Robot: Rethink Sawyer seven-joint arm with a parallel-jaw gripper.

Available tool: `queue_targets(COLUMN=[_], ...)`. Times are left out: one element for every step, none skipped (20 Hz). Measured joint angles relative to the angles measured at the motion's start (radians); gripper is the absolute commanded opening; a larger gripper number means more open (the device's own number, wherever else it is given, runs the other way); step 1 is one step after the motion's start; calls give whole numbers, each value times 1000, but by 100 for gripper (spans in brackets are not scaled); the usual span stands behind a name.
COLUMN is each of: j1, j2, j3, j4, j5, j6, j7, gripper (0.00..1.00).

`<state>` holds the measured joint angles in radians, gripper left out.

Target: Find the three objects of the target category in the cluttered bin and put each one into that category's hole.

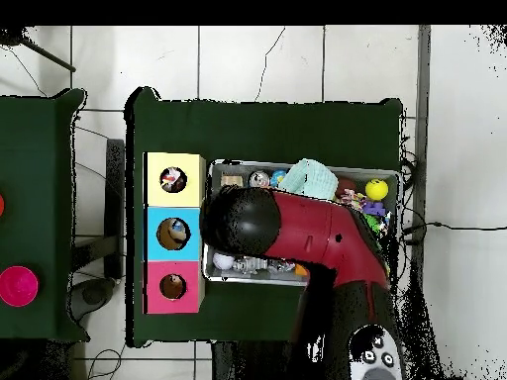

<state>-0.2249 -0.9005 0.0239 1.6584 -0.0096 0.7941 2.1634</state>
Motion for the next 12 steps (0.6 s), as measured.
queue_targets(j1=[0, -1, -1, -2, -2, -2, -2, -2, -2, -2, -3, -3], j2=[11, 18, 26, 46, 54, 70, 87, 88, 90, 92, 103, 108], j3=[-2, -3, -5, -6, -7, -10, -13, -14, -14, -15, -18, -19], j4=[2, 3, 3, 3, 3, 3, 3, 3, 3, 3, 3, 3], j5=[0, -1, -1, -1, -1, -1, -2, -2, -2, -2, -2, -2], j6=[-28, -47, -66, -108, -123, -144, -165, -166, -168, -169, -171, -171], j7=[0, 0, 0, 0, 0, 0, 0, 0, 0, 0, 0, 0], gripper=[0, 0, 0, 0, 0, 0, 100, 100, 100, 100, 100, 100])
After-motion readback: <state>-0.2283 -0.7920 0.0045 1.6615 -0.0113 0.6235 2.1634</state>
